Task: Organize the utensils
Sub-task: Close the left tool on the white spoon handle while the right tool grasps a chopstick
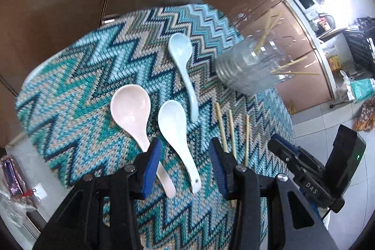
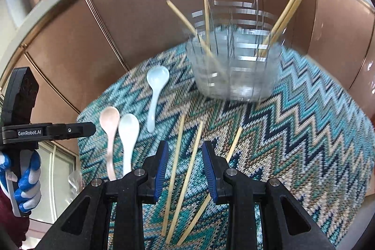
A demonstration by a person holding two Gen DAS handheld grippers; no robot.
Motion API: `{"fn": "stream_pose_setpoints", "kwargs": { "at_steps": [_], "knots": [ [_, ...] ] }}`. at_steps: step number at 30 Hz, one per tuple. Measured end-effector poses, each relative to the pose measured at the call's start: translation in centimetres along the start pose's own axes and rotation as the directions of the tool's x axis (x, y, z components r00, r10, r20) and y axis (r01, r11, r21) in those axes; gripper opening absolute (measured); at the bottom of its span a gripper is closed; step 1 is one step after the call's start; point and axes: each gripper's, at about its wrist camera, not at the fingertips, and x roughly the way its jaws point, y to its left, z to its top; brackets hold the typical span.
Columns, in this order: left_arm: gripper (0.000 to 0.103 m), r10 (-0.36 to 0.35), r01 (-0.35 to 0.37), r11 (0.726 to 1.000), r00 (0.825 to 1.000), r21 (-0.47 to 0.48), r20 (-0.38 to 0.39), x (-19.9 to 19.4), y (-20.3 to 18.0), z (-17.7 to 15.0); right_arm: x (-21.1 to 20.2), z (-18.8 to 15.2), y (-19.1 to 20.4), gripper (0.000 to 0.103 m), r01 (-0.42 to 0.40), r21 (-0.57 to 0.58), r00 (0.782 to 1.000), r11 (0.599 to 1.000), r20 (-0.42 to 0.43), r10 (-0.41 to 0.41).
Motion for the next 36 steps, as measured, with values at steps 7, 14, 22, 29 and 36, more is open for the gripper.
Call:
{"fn": "stream_pose_setpoints", "kwargs": {
  "at_steps": [7,14,22,29,36],
  "knots": [
    [0.038,-0.011,0.008,0.997,0.999,-0.072,-0.040,2.6,1.5,1.0,2.9,0.6,-1.1,0.028,-0.026,0.007,0.996,1.000,-0.087,0.027],
    [0.037,-0.033,0.026,0.994,0.997,-0.103,-0.063,4.0,1.7,1.7,5.7,1.9,-1.5,0.028,-0.032,0.010,0.984,0.999,-0.175,0.033],
    [0.034,-0.030,0.021,0.994,0.996,-0.107,-0.081,5.3,1.7,2.5,9.3,3.1,-1.4,0.022,-0.013,-0.010,0.966,1.000,-0.259,0.010],
    [0.025,-0.015,0.006,0.995,0.995,-0.097,-0.094,6.2,1.9,2.9,10.9,3.4,-1.5,0.015,-0.009,-0.025,0.954,1.000,-0.299,0.001],
    [0.009,0.044,-0.052,0.995,0.995,-0.088,-0.093,6.9,1.9,3.0,11.3,3.4,-1.5,0.010,-0.011,-0.007,0.953,1.000,-0.304,0.008]
  ]
}}
